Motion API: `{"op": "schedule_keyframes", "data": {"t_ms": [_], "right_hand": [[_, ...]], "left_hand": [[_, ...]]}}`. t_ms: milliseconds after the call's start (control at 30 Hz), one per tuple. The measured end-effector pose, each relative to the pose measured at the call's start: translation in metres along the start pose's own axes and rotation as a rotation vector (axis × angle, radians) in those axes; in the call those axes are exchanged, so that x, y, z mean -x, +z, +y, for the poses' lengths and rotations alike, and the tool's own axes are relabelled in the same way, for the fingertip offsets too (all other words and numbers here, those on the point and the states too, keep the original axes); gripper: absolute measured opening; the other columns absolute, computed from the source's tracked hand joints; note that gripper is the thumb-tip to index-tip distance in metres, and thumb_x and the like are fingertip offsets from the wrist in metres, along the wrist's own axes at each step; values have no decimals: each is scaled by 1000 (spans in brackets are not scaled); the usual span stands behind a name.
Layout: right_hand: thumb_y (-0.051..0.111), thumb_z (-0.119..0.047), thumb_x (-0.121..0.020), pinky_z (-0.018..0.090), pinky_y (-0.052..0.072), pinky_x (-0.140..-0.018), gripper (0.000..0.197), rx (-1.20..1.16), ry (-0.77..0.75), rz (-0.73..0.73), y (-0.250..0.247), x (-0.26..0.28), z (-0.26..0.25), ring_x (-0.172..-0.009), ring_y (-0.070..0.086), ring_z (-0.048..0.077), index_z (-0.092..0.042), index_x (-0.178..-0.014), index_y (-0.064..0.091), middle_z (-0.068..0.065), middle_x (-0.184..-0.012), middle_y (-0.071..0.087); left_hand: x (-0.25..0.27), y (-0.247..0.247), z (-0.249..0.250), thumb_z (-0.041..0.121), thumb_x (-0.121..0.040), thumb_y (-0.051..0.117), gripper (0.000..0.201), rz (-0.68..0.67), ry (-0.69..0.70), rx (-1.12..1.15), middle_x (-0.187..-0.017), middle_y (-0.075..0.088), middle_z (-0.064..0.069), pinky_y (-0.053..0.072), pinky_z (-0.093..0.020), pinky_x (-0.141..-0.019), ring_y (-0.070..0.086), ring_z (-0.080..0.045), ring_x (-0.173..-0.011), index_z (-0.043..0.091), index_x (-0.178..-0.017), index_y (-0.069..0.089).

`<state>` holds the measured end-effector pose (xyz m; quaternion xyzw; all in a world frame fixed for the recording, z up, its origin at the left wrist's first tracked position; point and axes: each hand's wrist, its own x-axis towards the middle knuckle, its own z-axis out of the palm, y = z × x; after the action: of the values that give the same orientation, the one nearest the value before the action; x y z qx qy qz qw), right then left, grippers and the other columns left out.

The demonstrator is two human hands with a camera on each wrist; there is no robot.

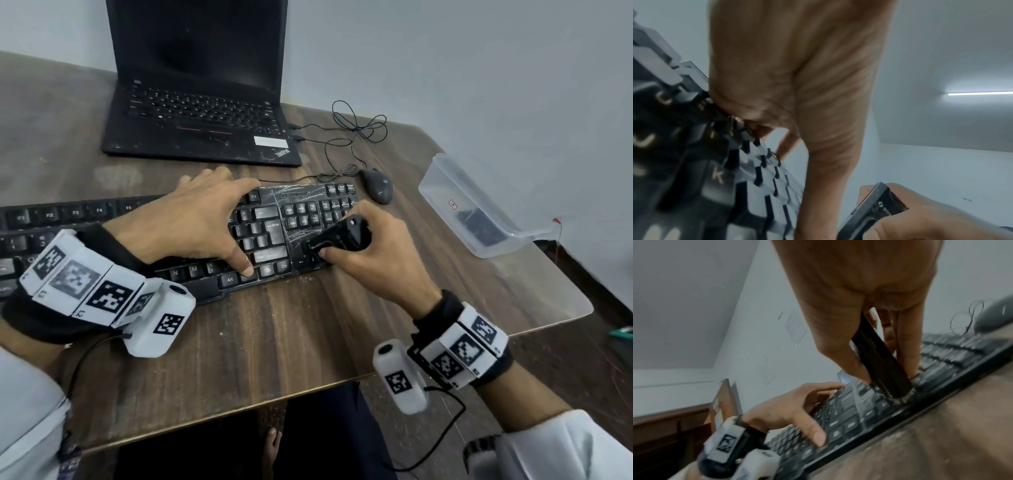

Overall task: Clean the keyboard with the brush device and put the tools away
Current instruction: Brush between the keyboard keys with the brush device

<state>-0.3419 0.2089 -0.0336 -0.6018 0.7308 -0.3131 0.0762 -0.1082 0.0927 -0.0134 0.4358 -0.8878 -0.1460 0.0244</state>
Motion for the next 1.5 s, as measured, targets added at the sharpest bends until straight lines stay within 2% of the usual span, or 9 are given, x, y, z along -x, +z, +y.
{"op": "schedule_keyframes", "data": {"t_ms": [167, 367, 467, 600, 700, 867, 1000, 1233, 1500], "right_hand": [[90, -32, -78, 11, 38, -52, 36, -38, 74, 241, -20, -36, 27, -58, 51, -6, -15, -90, 61, -15, -73, 58], [90, -34, -78, 22, 49, -59, 37, -36, -50, 122, -14, -51, 17, -68, 62, 8, -14, -94, 63, -5, -82, 69], [89, -33, -78, 18, 43, -55, 36, -23, 8, 211, -18, -60, 19, -63, 57, -3, -15, -90, 61, -11, -76, 64], [90, -29, -78, 22, 52, -56, 36, -80, -62, 74, -5, -48, 8, -69, 64, 1, -13, -93, 63, -6, -81, 67], [88, -29, -80, 17, 53, -58, 33, -59, -24, 161, -8, -57, 12, -68, 65, 1, -17, -96, 62, -10, -84, 68], [88, -34, -78, 31, 62, -65, 36, -65, -26, 88, -8, -55, 10, -73, 68, 8, -16, -96, 62, -5, -85, 70], [88, -29, -79, 13, 44, -55, 31, -54, 32, 225, -12, -68, 16, -64, 60, -4, -20, -92, 60, -12, -78, 64], [89, -32, -78, 17, 48, -55, 32, -62, 25, 131, -7, -71, 10, -66, 61, 1, -19, -93, 64, -9, -81, 68], [89, -34, -75, 16, 37, -57, 31, -37, 122, 261, -21, -84, 27, -65, 53, -2, -23, -90, 63, -14, -76, 62]], "left_hand": [[2, -2, 3, 56, -52, 94, 135, -6, -2, -6, -121, 38, 3, 26, -32, -85, 26, -12, -102, 28, -160, 18], [-1, 0, 0, 61, -49, 92, 138, -11, 17, -13, -120, 40, 5, 31, -35, -96, 33, -13, -109, 29, -160, 17], [-3, 2, -3, 62, -49, 91, 138, -8, 16, -17, -119, 40, 7, 31, -37, -103, 33, -13, -111, 30, -160, 16], [-6, 7, -6, 67, -46, 89, 142, 0, 33, -17, -114, 39, 11, 31, -34, -99, 36, -12, -111, 32, -160, 12], [-7, 7, -7, 67, -47, 89, 142, -13, 32, -17, -116, 39, 10, 31, -35, -104, 37, -12, -114, 32, -160, 11], [-8, 8, -8, 68, -45, 89, 142, -4, 29, -18, -112, 37, 11, 33, -34, -102, 34, -10, -109, 32, -160, 12], [-7, 6, -5, 65, -47, 90, 140, -9, 29, -14, -114, 38, 10, 30, -30, -92, 34, -11, -108, 33, -160, 14], [-6, 5, -6, 66, -46, 91, 140, -10, 19, 4, -118, 39, 10, 33, -33, -100, 35, -11, -110, 34, -160, 16], [-4, 2, -2, 63, -49, 91, 138, -21, -3, 1, -126, 40, 6, 32, -34, -101, 30, -11, -109, 32, -160, 15]]}}
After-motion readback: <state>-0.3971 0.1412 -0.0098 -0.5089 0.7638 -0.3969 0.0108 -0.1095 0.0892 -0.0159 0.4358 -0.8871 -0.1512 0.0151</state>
